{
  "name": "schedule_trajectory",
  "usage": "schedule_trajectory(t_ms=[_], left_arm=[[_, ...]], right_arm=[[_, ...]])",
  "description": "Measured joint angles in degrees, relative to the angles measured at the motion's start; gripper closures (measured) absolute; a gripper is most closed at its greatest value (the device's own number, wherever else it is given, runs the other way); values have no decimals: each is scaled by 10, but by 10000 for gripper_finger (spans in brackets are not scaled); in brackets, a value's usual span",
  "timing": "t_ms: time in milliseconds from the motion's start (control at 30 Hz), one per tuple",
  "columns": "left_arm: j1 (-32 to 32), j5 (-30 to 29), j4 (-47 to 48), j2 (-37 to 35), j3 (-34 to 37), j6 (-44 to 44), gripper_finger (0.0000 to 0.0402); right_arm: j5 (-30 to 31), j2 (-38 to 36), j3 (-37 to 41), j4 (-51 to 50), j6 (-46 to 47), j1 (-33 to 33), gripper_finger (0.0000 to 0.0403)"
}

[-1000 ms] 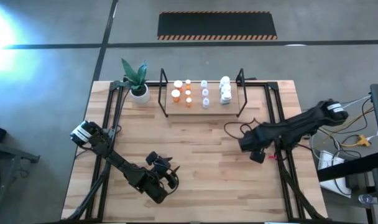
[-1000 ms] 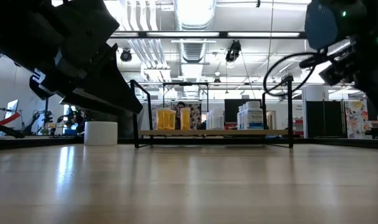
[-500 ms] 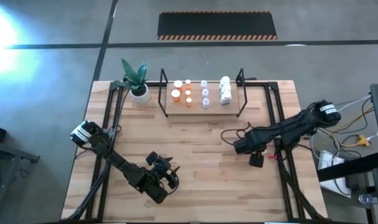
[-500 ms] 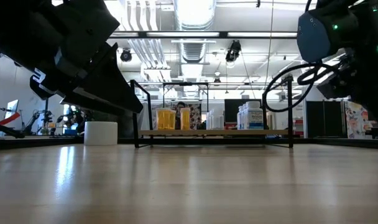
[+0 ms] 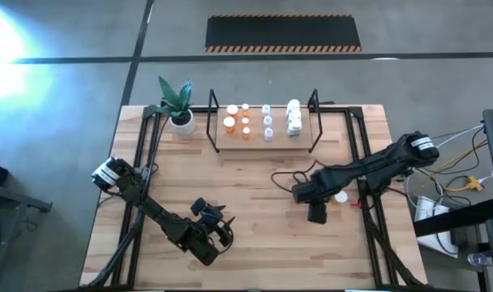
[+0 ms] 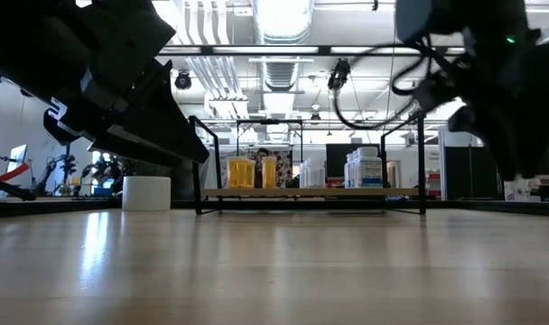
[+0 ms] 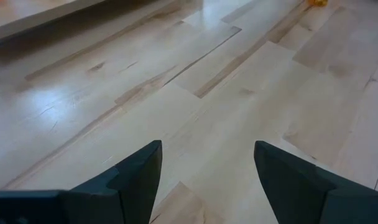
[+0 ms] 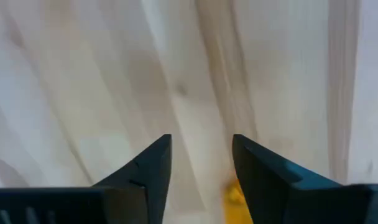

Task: Pick and place medicine bottles onto shelf by color
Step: Put the large orange pill bottle on the shelf aligned with the large orange pill bottles

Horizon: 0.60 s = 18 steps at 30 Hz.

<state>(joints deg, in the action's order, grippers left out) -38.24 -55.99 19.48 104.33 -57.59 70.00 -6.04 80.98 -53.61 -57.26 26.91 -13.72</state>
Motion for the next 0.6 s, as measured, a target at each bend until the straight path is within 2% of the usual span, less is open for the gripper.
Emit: schedule_trajectory(t_ms=[133,233,333,433,600], left_arm=[[0,0,0,0,0,0,163],[0,2,-1,0,0,0,163],[0,4,-1,0,0,-1,163],[0,5,-1,0,0,-1,163],[0,5,-2,0,0,-2,163]], right_arm=[[3,41,-62,0,-15,-6,260],[6,65,-105,-43,-61,-21,269],[50,69,-130,-111,-75,-38,269],[87,60,-130,-184,-65,-47,256],[68,26,-91,-260,-36,-46,210]])
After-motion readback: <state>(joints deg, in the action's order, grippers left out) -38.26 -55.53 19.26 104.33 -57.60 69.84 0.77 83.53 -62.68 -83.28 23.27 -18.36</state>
